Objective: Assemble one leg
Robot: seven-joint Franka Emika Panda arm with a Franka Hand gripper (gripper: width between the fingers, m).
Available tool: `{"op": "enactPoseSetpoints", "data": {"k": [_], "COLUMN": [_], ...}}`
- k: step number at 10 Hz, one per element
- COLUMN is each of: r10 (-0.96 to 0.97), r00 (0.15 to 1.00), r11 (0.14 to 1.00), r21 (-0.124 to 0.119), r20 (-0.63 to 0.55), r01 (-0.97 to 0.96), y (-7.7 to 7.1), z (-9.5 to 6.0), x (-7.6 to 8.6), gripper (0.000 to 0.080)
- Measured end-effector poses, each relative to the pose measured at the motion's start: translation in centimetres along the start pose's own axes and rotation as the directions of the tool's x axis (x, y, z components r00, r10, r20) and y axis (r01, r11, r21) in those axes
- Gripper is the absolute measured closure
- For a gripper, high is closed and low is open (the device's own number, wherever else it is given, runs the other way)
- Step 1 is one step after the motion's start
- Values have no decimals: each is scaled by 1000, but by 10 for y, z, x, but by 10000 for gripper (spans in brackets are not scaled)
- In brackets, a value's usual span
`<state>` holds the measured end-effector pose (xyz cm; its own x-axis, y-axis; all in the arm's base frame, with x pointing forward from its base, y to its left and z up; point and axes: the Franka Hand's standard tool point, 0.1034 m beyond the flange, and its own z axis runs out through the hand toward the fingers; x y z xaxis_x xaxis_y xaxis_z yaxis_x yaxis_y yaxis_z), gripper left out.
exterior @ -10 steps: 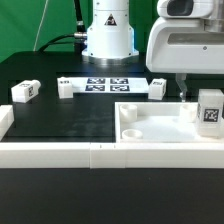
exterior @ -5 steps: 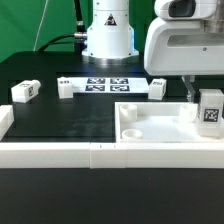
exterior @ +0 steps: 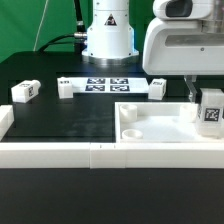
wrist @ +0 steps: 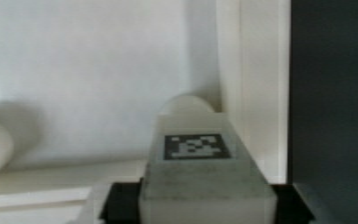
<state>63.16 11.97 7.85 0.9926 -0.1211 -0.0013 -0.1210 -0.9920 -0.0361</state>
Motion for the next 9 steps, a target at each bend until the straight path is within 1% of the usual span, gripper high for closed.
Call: {"op": "enactPoseSetpoints", "data": {"k": [1, 3, 4, 6, 7, 9], "r10": [167, 400, 479, 699, 774, 900], "r00": [986, 917, 878, 715, 633, 435], "r11": [986, 916, 877, 714, 631, 433], "r21": [22, 42, 45, 55, 62, 65], "r20": [-3, 2, 3, 15, 20, 30], "r01": [-167, -400, -478, -698, -773, -899], "y": [0, 0, 0, -1, 0, -1], "z": [0, 1, 1, 1, 1, 2], "x": [1, 1, 1, 2, 2, 2], "gripper": [507, 507, 507, 507, 507, 507]}}
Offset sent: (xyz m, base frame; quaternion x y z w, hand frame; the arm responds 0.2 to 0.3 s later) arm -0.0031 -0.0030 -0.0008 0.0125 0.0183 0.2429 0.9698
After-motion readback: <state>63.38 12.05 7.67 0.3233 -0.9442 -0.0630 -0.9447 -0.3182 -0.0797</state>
